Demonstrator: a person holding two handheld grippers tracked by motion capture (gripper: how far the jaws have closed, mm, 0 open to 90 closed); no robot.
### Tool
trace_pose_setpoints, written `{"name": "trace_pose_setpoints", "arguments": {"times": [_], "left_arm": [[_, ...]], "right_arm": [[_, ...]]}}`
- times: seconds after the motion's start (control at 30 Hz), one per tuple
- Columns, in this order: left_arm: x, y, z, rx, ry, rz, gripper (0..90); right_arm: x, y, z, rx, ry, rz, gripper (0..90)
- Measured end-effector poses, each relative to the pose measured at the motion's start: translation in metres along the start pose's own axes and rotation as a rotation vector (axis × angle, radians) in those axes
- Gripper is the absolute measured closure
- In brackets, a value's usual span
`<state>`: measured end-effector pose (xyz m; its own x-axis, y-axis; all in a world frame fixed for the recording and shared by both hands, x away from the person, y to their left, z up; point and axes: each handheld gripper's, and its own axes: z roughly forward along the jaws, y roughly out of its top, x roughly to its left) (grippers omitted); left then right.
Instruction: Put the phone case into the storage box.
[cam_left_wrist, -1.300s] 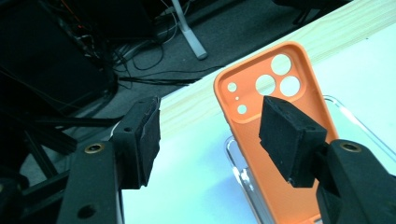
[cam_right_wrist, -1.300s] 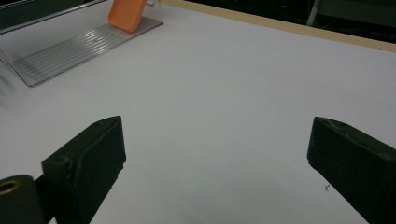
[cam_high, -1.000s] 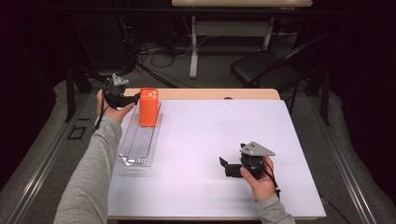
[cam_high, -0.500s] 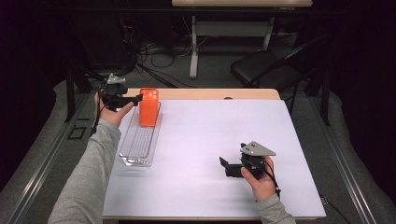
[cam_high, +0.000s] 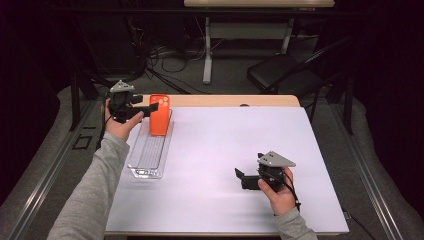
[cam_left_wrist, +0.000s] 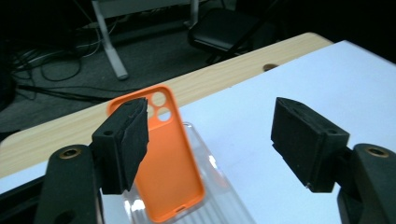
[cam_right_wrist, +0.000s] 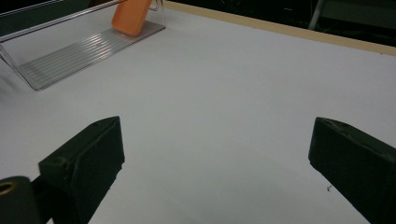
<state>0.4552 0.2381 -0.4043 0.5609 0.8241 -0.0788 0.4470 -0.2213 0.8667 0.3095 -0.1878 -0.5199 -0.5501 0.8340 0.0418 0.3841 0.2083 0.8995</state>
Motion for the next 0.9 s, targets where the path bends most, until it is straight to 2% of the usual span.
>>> {"name": "trace_pose_setpoints", "arguments": {"times": [0.33,0.4,0.73,0.9], "left_arm": [[-0.015,-0.008,-0.011,0.010,-0.073,0.028,16.7],[-0.017,-0.010,-0.013,0.003,-0.103,0.031,16.5],[-0.032,-0.019,-0.026,-0.023,-0.170,0.039,15.5],[-0.037,-0.027,-0.035,-0.035,-0.180,0.052,15.5]], "right_arm": [[0.003,0.001,0.002,0.008,0.004,-0.011,2.5],[0.003,0.001,0.002,0.008,0.005,-0.012,2.0],[0.003,0.003,0.000,0.013,0.010,-0.012,1.7],[0.002,0.005,-0.002,0.011,0.013,-0.007,0.0]]}}
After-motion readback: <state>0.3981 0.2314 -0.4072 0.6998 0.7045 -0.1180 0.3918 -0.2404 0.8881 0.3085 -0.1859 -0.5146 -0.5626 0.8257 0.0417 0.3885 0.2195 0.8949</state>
